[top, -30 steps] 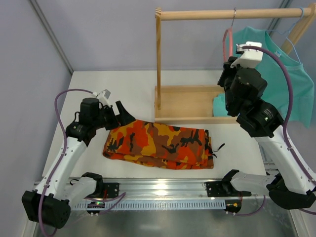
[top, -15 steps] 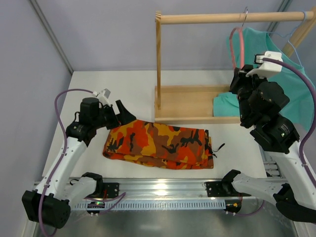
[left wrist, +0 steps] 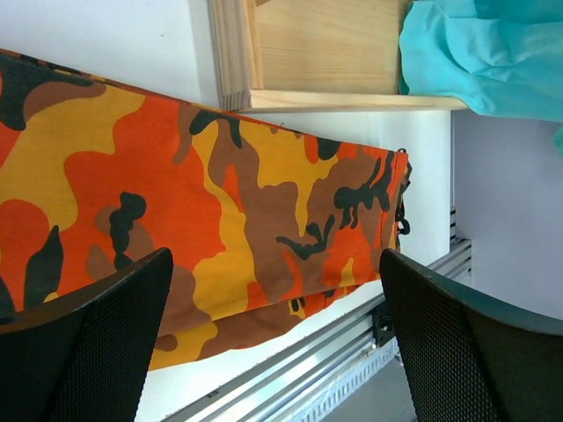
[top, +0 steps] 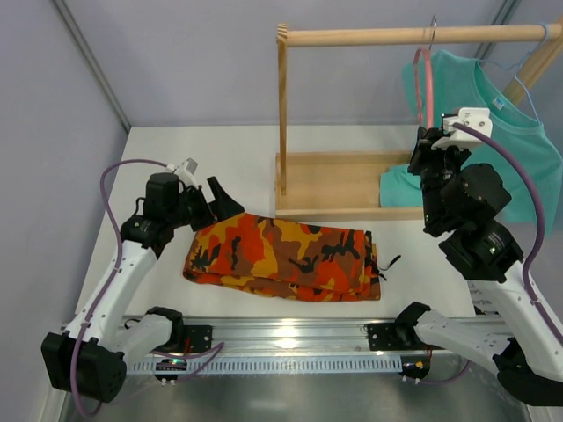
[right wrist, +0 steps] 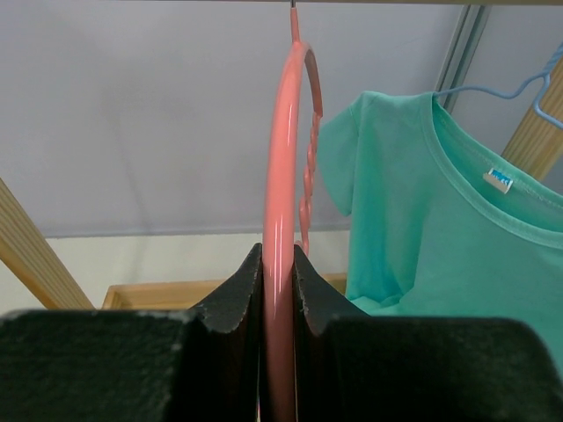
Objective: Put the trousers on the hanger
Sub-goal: Grab a hanger with the right arm
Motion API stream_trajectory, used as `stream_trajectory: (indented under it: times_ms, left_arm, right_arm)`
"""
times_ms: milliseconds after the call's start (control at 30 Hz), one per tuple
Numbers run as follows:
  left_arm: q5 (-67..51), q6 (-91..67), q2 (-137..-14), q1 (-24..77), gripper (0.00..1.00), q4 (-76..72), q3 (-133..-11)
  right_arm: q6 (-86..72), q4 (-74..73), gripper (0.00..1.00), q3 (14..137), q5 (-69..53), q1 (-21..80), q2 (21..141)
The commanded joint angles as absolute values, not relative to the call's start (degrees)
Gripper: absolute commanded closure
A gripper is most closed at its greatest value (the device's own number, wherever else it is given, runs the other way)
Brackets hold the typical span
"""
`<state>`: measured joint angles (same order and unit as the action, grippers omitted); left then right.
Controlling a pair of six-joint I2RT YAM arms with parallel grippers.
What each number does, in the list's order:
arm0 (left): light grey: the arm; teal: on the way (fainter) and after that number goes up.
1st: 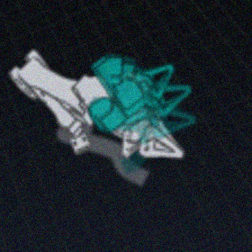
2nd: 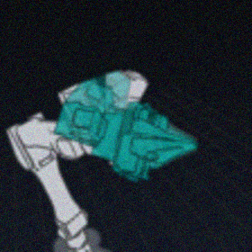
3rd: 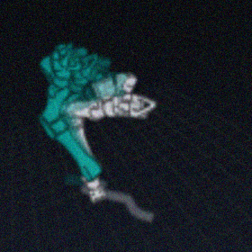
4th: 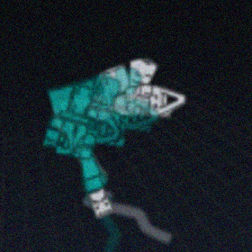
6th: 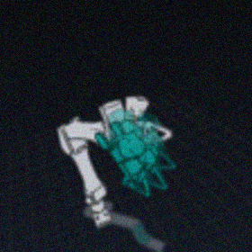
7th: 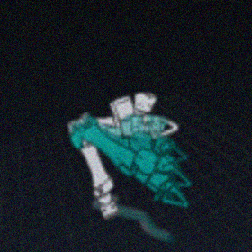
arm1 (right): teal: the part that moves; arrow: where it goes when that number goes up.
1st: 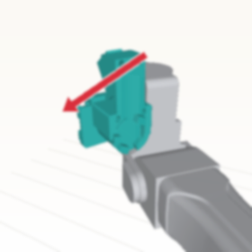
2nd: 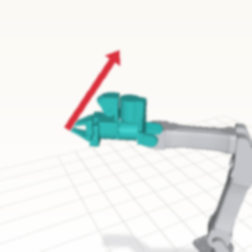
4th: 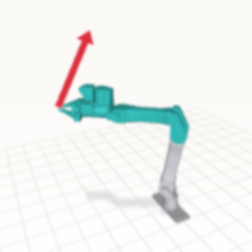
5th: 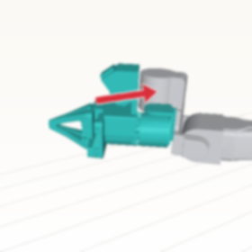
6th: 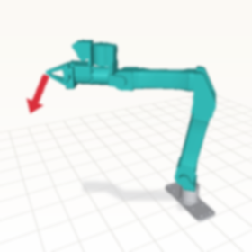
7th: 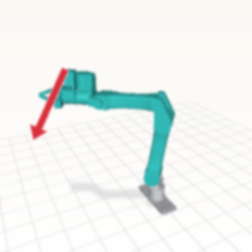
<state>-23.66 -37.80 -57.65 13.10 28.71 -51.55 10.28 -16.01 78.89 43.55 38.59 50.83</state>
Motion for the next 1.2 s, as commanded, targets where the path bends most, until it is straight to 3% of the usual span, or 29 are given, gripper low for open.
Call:
stream_trajectory:
  times_ms: [0,533,1167]
  left_arm:
    - [-25.22,-38.85,-57.57,13.18,0.0,25.57,-51.24]
    - [-26.98,-37.26,-58.53,13.18,0.01,24.97,-52.91]
    - [-27.24,-30.5,-63.19,13.18,0.05,30.59,-63.02]
  right_arm:
    - [16.34,-4.75,0.96,78.92,43.07,38.58,51.41]
    - [14.15,-7.11,0.96,80.86,40.69,38.58,48.78]
    - [-4.56,-31.11,0.96,69.44,36.75,38.58,36.48]
